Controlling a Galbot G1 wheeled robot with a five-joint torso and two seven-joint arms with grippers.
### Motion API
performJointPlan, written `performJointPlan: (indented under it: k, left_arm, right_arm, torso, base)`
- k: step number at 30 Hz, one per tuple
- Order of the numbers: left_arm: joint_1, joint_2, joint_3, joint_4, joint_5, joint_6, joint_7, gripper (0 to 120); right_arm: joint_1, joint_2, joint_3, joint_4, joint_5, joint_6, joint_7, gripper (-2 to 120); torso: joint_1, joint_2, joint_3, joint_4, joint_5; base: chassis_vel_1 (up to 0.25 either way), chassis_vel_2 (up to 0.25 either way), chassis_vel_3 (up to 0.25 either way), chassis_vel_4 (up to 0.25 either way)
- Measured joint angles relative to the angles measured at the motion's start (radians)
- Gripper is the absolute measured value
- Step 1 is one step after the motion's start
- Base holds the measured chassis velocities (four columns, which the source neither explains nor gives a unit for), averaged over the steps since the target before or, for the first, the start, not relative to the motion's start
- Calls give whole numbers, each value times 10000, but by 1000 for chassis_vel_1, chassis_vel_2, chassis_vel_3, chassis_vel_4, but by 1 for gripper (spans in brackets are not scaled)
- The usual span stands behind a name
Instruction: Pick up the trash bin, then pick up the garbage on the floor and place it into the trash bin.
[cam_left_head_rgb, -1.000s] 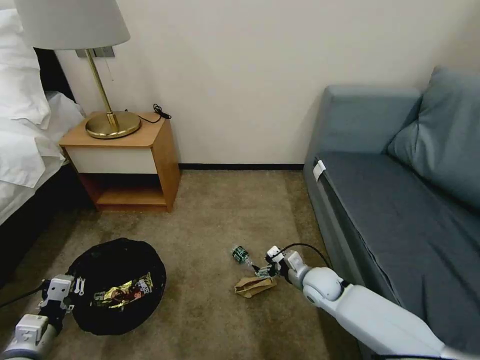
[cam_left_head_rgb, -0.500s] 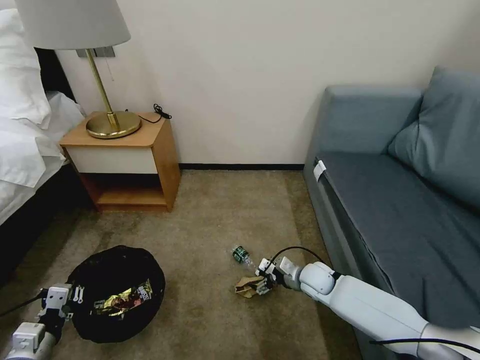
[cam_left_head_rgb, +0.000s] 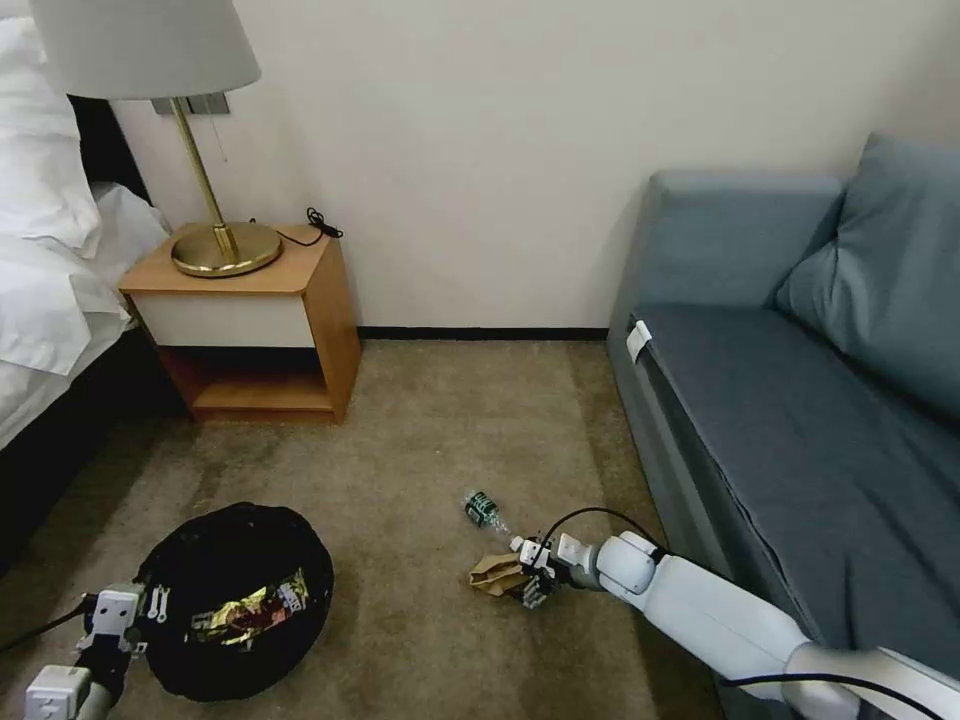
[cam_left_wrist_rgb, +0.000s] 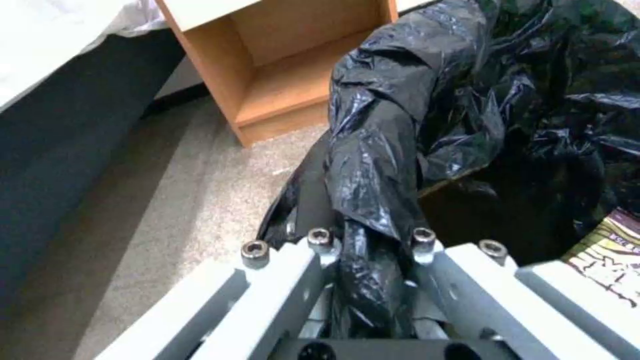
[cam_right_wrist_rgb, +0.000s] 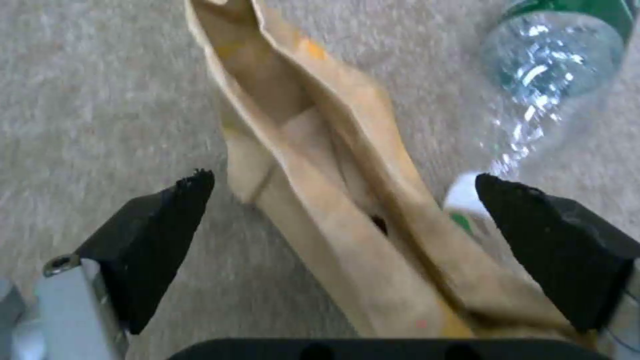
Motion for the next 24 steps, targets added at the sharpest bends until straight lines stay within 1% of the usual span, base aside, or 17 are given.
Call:
performJointPlan:
  k: [1,4,12,15,17,24]
  left_arm:
    - [6,-10,0,-20,20,0,-2,4]
    - [8,-23,0,-63,35,7,-7,4]
    - [-46,-16,31,-95,53,56,-14,4]
    - [-75,-12,52,-87,54,61,-15,4]
    - [-96,-10,83,-60,72,65,-15,4]
    - [-163,52,92,-4,65,87,-12,4]
  right_arm:
    - [3,169,64,-226,-52,104,0,100]
    - [3,341,174,-511,-120,219,2,100]
    - [-80,439,361,-927,-249,538,11,100]
    - [-92,551,416,-1110,-303,728,-2,100]
    - [-101,765,480,-1347,-394,891,-46,100]
    - [-149,995,555,-1582,-521,994,-153,100]
  torso:
    - [0,0,0,0,-1]
    - [0,0,0,-1,-1]
    - [0,0,0,-3,-1]
    - [1,0,0,-5,-2]
    - [1,0,0,-1,-1]
    - [1,-1,0,-1,0]
  base:
    - [0,0,0,0]
    - [0,0,0,0]
    - [0,0,0,0]
    - [0,0,0,0]
    - [0,0,0,0]
    - [0,0,0,0]
